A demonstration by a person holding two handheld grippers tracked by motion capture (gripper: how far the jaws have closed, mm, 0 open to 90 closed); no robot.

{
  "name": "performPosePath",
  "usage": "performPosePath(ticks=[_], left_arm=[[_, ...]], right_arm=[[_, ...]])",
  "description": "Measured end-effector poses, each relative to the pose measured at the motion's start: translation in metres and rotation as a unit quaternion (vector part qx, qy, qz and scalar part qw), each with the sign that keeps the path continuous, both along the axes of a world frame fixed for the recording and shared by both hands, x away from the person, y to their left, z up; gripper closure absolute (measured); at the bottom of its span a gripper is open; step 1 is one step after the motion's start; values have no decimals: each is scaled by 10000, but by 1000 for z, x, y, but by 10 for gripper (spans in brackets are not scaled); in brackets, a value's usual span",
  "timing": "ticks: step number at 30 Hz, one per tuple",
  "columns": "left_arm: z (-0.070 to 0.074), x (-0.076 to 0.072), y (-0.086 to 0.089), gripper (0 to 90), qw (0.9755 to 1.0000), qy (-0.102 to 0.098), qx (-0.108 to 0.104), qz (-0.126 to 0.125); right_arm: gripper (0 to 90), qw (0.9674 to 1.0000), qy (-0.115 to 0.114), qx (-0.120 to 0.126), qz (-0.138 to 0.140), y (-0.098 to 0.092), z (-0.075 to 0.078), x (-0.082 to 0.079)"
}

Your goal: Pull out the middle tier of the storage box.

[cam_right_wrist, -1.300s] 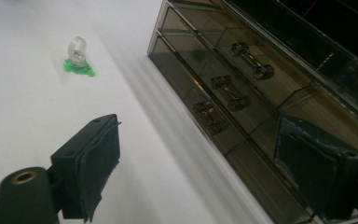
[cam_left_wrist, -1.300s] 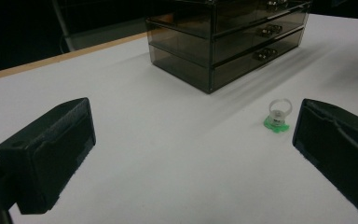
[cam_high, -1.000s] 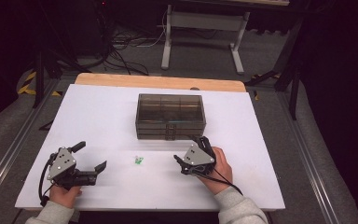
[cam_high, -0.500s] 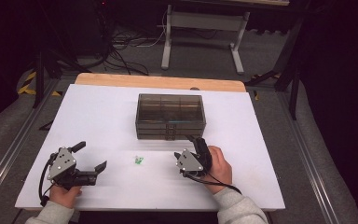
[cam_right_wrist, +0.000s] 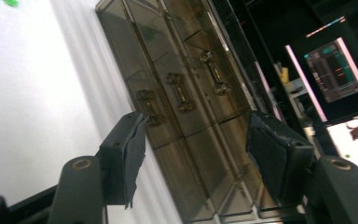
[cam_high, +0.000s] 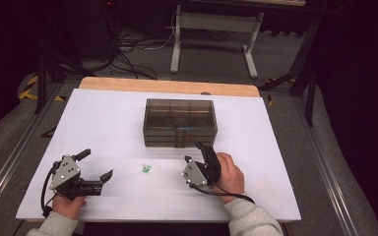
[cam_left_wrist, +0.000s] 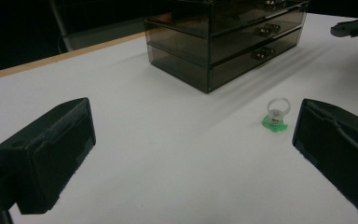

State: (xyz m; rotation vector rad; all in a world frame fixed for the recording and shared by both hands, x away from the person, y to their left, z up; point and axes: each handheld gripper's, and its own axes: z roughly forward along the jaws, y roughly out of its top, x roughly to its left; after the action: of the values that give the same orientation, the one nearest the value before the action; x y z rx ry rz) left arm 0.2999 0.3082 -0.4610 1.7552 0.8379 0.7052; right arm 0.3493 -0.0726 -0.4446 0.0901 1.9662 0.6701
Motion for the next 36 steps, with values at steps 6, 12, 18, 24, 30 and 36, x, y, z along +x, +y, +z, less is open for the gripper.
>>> performPosePath(ticks=[6,12,18,24,30,36], left_arm=[[0,0,0,3,10000,1,1,-2],[0,0,0,3,10000,3,-6,-3],[0,0,0,3,10000,7,-3,-6],[0,0,0,3,10000,8,2,-7],[0,0,0,3,10000,7,0,-12],[0,0,0,3,10000,2,-5,-13]], right_arm=[[395,9989,-387,-264,-85,5,-5,-3],[395,9969,-620,-461,-120,8,-6,-3],[395,9936,-878,-698,-103,11,-8,-4],[402,9901,-1090,-876,-155,15,-10,-4],[415,9861,-1314,-989,-252,17,-13,-3],[425,9831,-1409,-1141,-274,20,-16,-1]])
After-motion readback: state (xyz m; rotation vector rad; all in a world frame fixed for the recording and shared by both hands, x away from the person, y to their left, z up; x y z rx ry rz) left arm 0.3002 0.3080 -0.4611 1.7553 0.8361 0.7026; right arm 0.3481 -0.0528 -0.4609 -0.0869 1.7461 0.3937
